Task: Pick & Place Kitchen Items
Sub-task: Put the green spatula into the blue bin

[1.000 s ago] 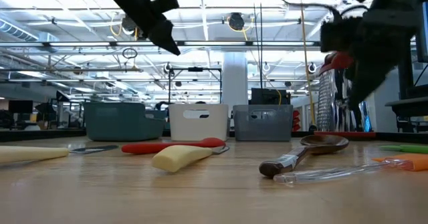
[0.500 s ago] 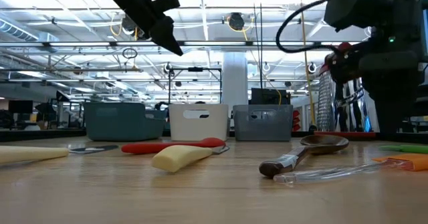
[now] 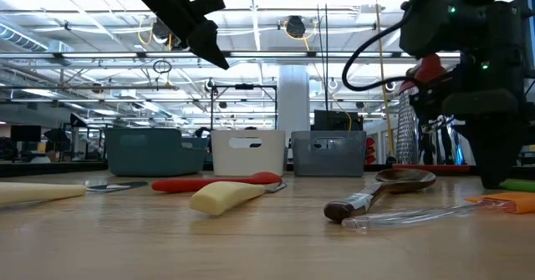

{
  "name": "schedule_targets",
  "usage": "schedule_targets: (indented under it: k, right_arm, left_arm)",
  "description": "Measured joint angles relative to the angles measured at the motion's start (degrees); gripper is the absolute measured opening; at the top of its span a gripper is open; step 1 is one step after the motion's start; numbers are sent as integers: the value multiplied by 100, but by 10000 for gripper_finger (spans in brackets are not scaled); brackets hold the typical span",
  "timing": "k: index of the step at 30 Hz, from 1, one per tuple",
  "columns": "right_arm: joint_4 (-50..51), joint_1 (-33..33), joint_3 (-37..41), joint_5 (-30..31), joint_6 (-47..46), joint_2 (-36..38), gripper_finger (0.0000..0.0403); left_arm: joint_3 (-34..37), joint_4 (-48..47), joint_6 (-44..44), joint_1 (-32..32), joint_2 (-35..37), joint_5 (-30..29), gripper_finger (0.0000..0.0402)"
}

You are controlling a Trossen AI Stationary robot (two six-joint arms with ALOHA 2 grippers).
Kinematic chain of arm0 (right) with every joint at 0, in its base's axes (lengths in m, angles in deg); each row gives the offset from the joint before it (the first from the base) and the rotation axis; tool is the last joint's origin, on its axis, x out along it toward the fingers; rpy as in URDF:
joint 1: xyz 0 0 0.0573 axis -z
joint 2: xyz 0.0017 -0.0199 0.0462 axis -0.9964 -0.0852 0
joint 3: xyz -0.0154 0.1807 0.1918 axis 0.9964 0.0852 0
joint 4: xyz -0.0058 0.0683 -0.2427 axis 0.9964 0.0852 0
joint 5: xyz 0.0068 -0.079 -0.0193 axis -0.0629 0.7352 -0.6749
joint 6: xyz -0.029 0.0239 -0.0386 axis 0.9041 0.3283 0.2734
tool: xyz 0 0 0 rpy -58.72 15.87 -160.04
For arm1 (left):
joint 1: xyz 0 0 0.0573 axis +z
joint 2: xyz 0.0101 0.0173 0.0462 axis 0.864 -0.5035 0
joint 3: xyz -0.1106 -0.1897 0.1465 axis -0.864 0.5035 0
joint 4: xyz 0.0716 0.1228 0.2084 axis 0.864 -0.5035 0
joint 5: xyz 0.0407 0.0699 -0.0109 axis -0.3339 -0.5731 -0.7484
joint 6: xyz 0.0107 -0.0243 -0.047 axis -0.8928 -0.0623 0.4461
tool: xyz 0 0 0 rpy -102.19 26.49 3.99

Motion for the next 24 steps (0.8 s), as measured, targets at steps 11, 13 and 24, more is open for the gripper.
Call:
schedule_targets:
  k: [11,13,24]
  right_arm:
    - [20,0,17,-162,-46,-197,99]
    - [15,0,18,-160,-40,-199,76]
    - [-66,0,26,-142,159,-135,12]
  left_arm:
    - [0,2,-4,0,0,-1,127]
    - [0,0,-7,0,0,-1,127]
    - [0,0,-16,0,0,-1,127]
